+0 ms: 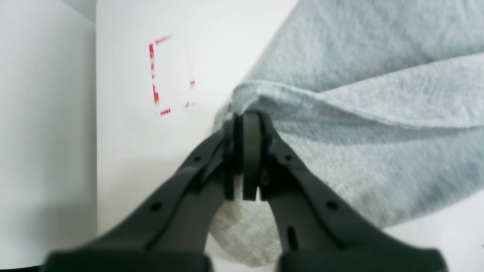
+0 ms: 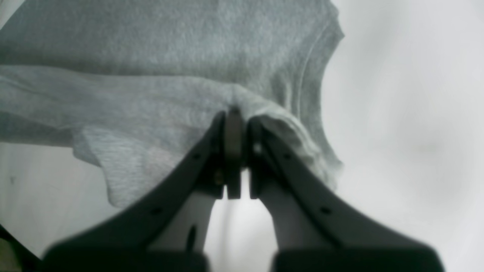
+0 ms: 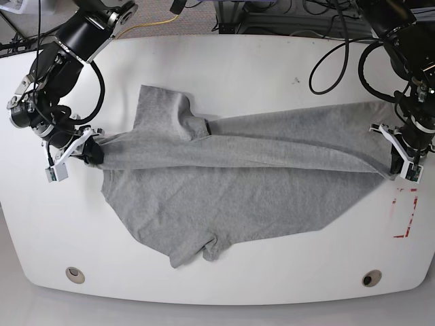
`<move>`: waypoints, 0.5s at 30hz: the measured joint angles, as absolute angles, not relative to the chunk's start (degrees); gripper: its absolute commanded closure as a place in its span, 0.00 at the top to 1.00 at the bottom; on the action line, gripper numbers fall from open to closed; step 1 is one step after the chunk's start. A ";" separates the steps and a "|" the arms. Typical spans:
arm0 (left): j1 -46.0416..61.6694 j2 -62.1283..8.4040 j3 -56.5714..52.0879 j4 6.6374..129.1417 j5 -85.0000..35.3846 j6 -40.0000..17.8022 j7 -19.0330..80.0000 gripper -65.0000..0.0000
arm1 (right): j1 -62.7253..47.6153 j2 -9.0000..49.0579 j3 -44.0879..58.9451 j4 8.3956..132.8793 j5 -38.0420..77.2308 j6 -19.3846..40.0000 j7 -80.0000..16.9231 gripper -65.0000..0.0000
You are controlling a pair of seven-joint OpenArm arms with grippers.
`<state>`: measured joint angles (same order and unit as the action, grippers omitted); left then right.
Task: Fold the T-shirt properly
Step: 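Pull the held shirt edge with both grippers across the shirt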
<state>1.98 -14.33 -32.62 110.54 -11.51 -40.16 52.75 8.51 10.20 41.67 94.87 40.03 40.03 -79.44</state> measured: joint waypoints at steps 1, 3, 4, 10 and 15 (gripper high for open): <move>1.93 -14.35 -32.62 110.52 -11.44 -40.14 52.73 0.00 | 8.99 10.52 41.74 93.21 40.03 40.01 -79.15 0.00; 1.76 -14.33 -32.62 110.52 -11.46 -40.14 52.69 0.00 | 10.24 10.85 41.91 90.00 39.05 39.92 -79.22 0.00; 1.74 -14.31 -32.60 110.50 -11.57 -40.14 52.69 0.00 | 10.76 11.16 41.89 88.82 39.18 39.92 -79.29 0.00; 2.20 -14.33 -32.73 110.41 -11.46 -40.14 52.71 0.00 | 12.60 11.94 41.71 85.17 39.88 39.92 -78.83 0.00; 2.24 -14.39 -32.73 110.41 -11.60 -40.14 52.69 0.00 | 11.14 12.45 41.91 85.17 40.32 39.92 -79.81 0.00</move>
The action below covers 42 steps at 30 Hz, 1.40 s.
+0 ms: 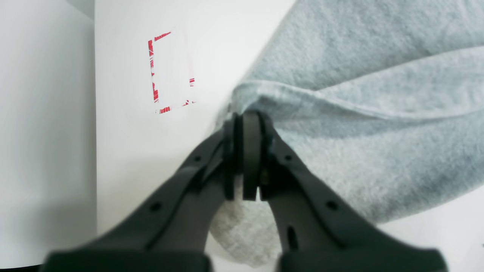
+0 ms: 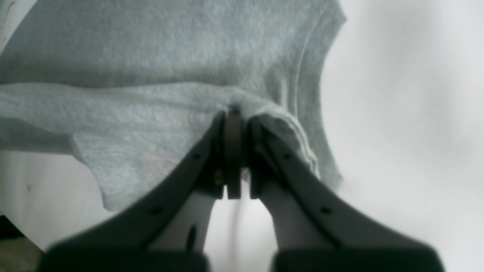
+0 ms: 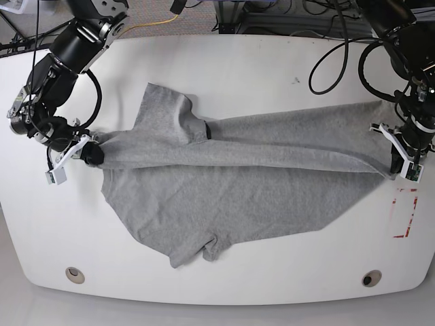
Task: Fold the T-shirt properly
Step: 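Pull the held shirt edge with both grippers across the shirt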
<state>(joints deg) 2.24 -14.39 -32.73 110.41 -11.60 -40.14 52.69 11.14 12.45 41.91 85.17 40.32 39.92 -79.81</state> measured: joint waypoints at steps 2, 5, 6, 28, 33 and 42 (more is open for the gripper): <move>2.35 -14.39 -32.75 110.41 -11.64 -40.14 52.69 0.00 | 9.80 12.84 42.02 85.21 40.47 39.92 -79.99 0.00; 3.05 -14.41 -32.73 110.41 -11.66 -40.14 52.62 0.00 | 7.35 12.99 42.06 85.21 40.36 39.90 -80.25 0.00; 3.49 -14.44 -32.69 110.41 -11.70 -40.14 52.45 0.00 | 6.44 12.99 42.02 85.21 40.34 39.92 -80.20 0.00; 12.58 -14.24 -32.60 110.48 -11.73 -40.16 52.69 0.00 | -7.49 12.71 41.85 92.47 53.84 39.92 -79.22 0.00; 5.69 -11.05 -31.99 110.41 -10.50 -40.01 52.93 0.00 | -1.87 12.67 41.78 91.88 49.60 39.92 -78.11 0.00; -5.78 -7.27 -26.11 110.21 0.64 -40.45 52.75 0.00 | 11.70 12.60 41.60 87.57 36.25 39.99 -75.13 0.00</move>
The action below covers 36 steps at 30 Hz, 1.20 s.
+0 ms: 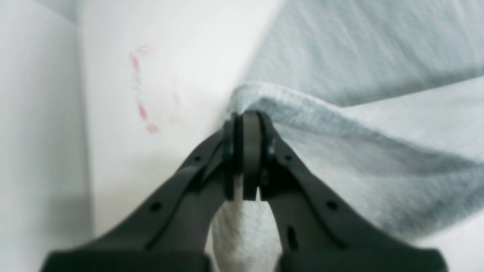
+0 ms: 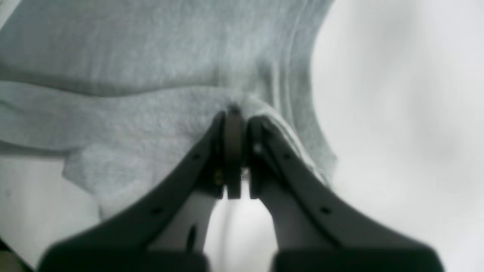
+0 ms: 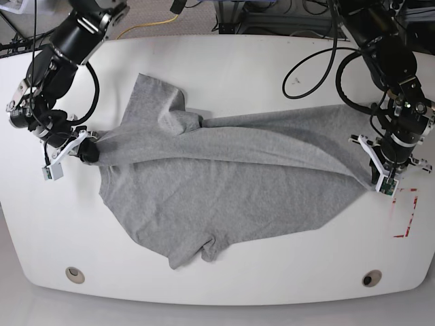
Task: Fold the T-shirt properly
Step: 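Pull the held shirt edge with both grippers across the shirt, then lift the shirt with both grippers and lay it down folded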
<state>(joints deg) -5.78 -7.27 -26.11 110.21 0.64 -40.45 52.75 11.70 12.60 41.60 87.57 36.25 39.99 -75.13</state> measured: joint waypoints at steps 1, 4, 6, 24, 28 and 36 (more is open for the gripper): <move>-6.96 -6.96 -25.91 110.21 1.54 -40.40 52.66 0.00 | 13.17 12.56 41.63 87.53 34.48 39.97 -75.09 0.00; -10.02 -6.76 -24.88 110.24 2.39 -40.38 52.69 0.00 | 17.82 12.75 40.84 87.57 30.13 39.92 -74.61 0.00; -11.88 -6.83 -23.55 110.26 3.27 -40.36 52.66 0.00 | 20.97 13.19 38.92 87.59 25.67 40.07 -73.67 0.00; -30.79 -7.03 -20.23 110.30 9.43 -38.02 52.84 0.00 | 40.75 16.75 25.02 87.81 11.25 39.97 -70.26 0.00; -35.46 -7.18 -20.25 110.32 9.34 -37.71 52.84 0.00 | 45.56 18.37 20.60 87.77 10.76 40.10 -70.57 0.00; -47.46 -10.61 -20.36 110.34 9.32 -37.60 59.37 0.00 | 56.71 20.73 12.10 87.74 11.84 40.32 -70.74 0.00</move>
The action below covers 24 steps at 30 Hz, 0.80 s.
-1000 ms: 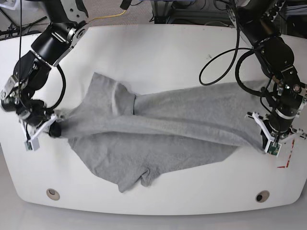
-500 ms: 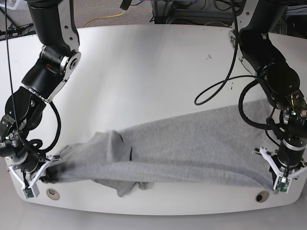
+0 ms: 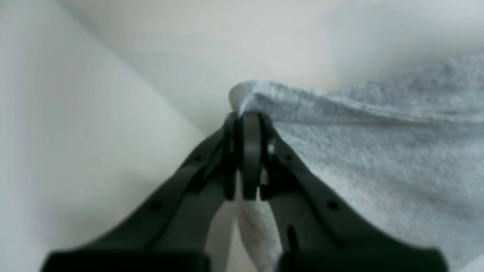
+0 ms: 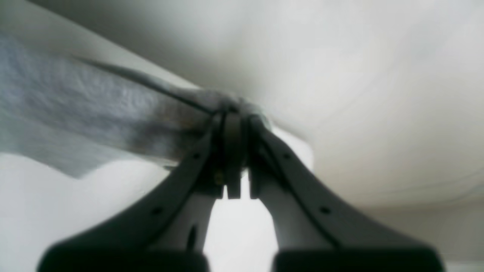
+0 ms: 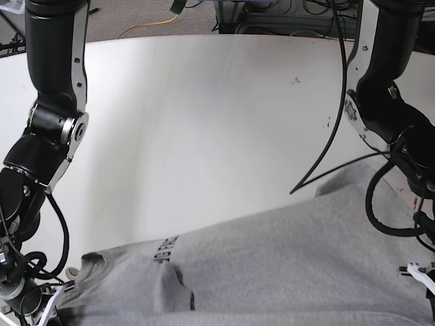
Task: Fold the T-shirt properly
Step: 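Lift the shirt with both grippers and lay it down folded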
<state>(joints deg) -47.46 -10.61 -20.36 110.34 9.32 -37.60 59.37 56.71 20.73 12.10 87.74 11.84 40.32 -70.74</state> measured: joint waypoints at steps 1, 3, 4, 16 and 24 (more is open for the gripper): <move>-49.41 -11.00 -20.40 110.37 9.37 -37.58 60.38 0.00 | 58.17 21.10 10.94 87.74 11.92 40.14 -70.61 0.00; -53.06 -11.62 -20.36 110.37 9.15 -37.52 61.08 0.00 | 61.21 21.96 8.67 87.74 12.27 40.29 -70.59 0.00; -54.65 -11.84 -20.29 110.41 9.08 -37.52 60.86 0.00 | 62.50 21.93 8.08 87.83 12.40 40.38 -70.46 0.00; -60.55 -12.88 -14.90 106.96 9.26 -37.54 62.15 0.00 | 65.23 24.60 6.09 92.82 12.16 40.10 -74.17 0.00; -52.77 -12.60 -14.61 107.15 8.36 -38.02 62.15 0.00 | 50.59 25.58 10.39 102.48 12.36 40.36 -76.86 0.00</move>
<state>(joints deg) -52.77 -12.60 -14.61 107.15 8.36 -38.02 62.15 50.59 25.58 10.39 102.48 12.36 40.36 -76.86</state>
